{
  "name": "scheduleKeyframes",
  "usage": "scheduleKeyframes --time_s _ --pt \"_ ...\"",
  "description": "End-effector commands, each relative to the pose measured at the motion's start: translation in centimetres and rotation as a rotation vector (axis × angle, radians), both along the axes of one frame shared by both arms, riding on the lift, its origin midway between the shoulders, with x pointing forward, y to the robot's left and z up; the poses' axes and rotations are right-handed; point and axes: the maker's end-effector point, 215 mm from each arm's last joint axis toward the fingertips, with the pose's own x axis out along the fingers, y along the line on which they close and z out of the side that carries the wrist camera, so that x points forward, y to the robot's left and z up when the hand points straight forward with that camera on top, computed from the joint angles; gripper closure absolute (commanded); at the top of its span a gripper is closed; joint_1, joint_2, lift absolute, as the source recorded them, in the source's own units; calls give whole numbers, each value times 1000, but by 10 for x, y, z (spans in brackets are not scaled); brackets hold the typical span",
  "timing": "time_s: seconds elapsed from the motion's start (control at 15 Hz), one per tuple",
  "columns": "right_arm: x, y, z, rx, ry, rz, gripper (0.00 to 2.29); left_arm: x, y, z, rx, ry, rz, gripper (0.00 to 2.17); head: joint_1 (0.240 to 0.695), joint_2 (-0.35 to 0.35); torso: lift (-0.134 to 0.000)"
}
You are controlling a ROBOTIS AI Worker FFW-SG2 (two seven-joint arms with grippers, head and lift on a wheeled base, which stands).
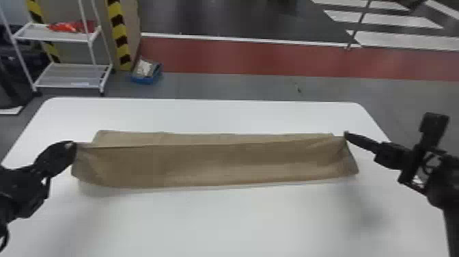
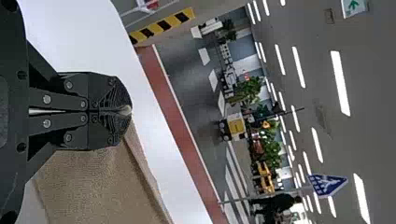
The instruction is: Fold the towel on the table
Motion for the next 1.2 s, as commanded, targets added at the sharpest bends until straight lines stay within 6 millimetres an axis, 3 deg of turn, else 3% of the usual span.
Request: scheduleKeyframes --time_s 0.0,0.2,0.53,0.8,1.13 --pt "6 3 1 -18 -1 -11 1649 18 -5 -1 32 13 20 1352 695 -129 -123" --pt "25 10 16 -45 -15 -11 1649 43 -3 -13 57 66 52 1339 695 -130 -123" --pt "34 15 13 -52 0 -19 1649 73 -7 -12 70 62 58 1339 695 -115 -123" --pt "35 13 5 -53 18 -33 1649 95 -1 -26 78 82 100 1339 695 -109 -123" --pt "42 5 6 -60 3 -62 1649 110 -7 -31 77 95 92 1342 695 -108 -123"
